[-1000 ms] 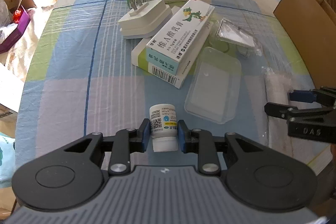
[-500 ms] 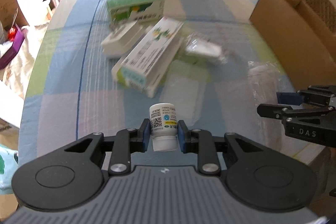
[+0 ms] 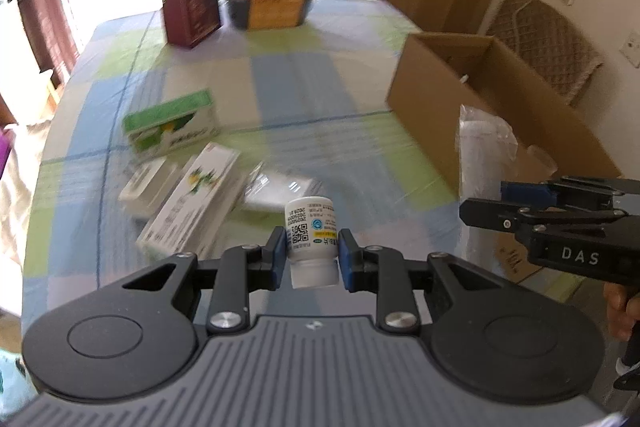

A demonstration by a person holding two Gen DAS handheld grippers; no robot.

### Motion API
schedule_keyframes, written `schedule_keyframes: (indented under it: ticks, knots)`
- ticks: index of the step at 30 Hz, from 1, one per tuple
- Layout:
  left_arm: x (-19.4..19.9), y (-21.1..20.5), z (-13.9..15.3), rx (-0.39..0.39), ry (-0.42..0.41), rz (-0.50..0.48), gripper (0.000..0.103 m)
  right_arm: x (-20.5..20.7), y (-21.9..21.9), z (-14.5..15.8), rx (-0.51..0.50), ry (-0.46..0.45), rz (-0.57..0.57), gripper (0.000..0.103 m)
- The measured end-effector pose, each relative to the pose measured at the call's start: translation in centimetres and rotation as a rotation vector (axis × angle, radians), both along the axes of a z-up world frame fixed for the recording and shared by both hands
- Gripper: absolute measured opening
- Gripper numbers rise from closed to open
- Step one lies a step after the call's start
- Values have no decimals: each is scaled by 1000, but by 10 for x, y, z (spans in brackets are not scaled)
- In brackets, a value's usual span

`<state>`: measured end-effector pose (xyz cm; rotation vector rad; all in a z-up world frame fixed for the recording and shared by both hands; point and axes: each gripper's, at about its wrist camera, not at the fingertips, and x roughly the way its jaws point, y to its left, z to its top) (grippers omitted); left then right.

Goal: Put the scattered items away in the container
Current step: 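Carry the pill bottle and wrapped tube over the cardboard box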

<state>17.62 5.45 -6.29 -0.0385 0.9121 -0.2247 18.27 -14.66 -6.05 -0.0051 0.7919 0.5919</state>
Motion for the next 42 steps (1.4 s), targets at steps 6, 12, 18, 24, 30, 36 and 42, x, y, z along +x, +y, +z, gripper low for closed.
schedule_keyframes:
  ticks: [6, 12, 18, 24, 30, 36, 42]
  knots:
    - [15, -27, 16, 3, -30, -61, 22, 4, -19, 23, 14, -36, -36, 41]
    - [29, -54, 32, -1, -58, -117, 22, 13, -38, 38, 19, -69, -77, 41]
    - [49, -89, 47, -30, -94, -189, 22, 21, -67, 56, 8, -121, -126, 41]
    - [74, -132, 56, -68, -121, -276, 22, 35, -102, 65, -26, -156, -188, 41]
    - [99, -172, 62, -98, -127, -348, 22, 46, -128, 58, -74, -139, -223, 41]
    - [125, -201, 50, -90, -98, -387, 22, 49, -139, 35, -79, -63, -237, 41]
    - [145, -213, 30, -66, -55, -388, 22, 57, -138, -1, -118, 40, -225, 41]
